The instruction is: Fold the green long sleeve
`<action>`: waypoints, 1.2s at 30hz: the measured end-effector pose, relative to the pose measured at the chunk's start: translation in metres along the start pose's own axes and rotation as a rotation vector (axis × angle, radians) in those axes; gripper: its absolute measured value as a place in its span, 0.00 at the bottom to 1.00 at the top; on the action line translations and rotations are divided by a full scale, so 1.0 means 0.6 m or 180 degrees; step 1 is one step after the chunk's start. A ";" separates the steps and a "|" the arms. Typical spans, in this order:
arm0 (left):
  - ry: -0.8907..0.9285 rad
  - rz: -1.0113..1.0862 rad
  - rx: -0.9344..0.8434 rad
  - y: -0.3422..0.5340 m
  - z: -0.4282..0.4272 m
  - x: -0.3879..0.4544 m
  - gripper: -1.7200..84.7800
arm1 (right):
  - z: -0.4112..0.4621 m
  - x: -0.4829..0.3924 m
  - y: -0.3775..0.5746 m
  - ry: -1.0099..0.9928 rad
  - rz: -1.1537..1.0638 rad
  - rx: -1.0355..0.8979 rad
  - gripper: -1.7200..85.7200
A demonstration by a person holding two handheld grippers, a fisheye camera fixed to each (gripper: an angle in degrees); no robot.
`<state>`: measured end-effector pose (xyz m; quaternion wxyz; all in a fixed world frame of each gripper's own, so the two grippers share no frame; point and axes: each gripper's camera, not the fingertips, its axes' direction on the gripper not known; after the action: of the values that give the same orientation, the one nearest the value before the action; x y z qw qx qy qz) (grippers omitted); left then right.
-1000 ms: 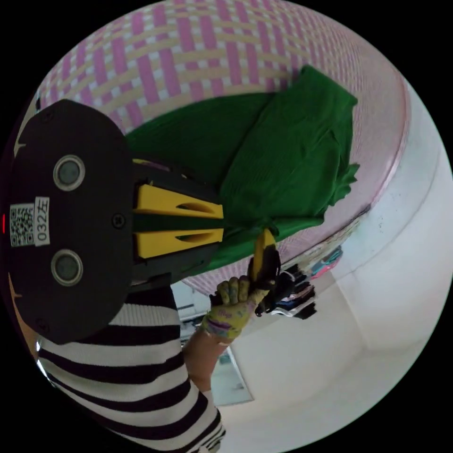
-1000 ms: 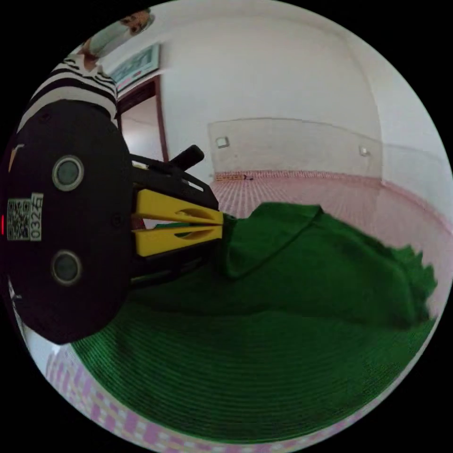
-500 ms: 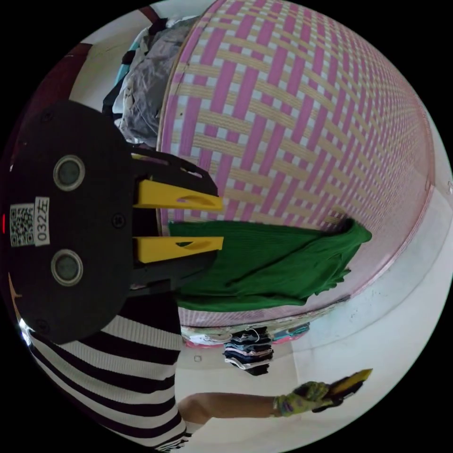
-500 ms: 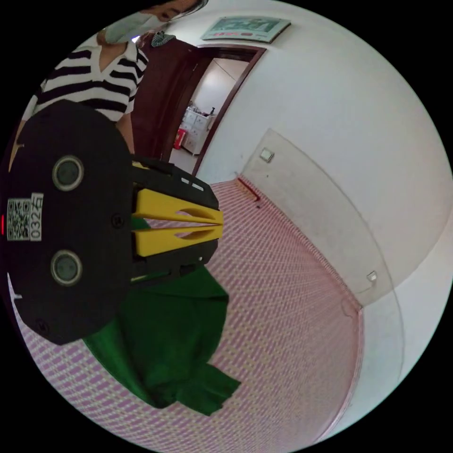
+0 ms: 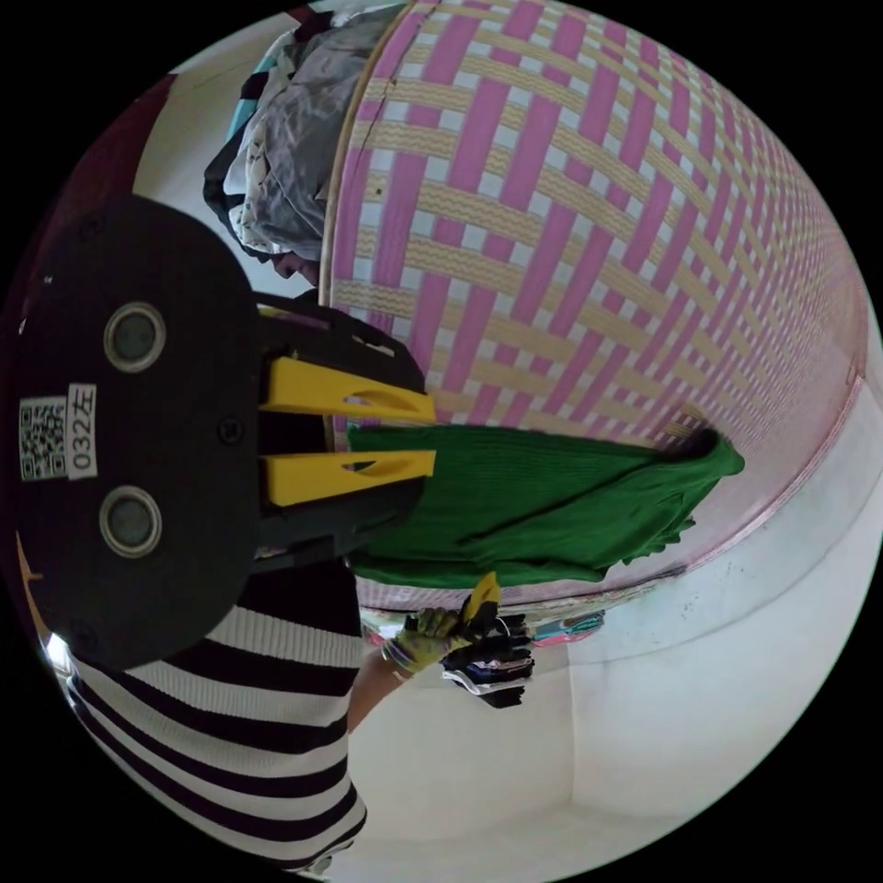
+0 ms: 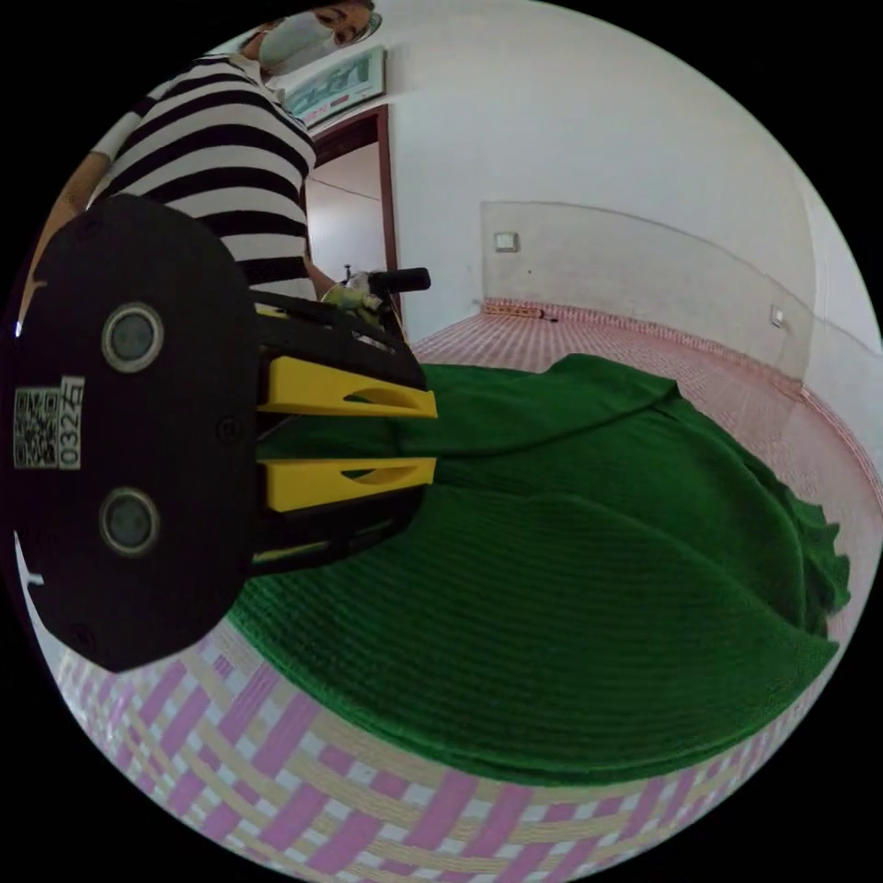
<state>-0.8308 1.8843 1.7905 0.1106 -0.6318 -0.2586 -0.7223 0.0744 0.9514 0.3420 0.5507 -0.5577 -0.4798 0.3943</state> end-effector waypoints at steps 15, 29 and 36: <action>0.0203 -0.0192 0.0058 -0.006 -0.016 -0.026 0.01 | 0.083 0.038 -0.009 -0.0555 0.0158 0.0110 0.08; 0.0111 -0.0126 -0.0027 -0.014 -0.030 0.000 0.01 | 0.186 -0.046 -0.050 0.0069 -0.0074 -0.0254 0.09; 0.0023 0.0032 -0.0177 -0.020 -0.036 0.024 0.03 | 0.254 -0.066 -0.049 -0.0019 -0.0020 -0.0195 0.03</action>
<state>-0.8576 1.8860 1.8001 0.0977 -0.6333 -0.2348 -0.7310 -0.0853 0.9470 0.3552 0.5331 -0.5717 -0.4950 0.3794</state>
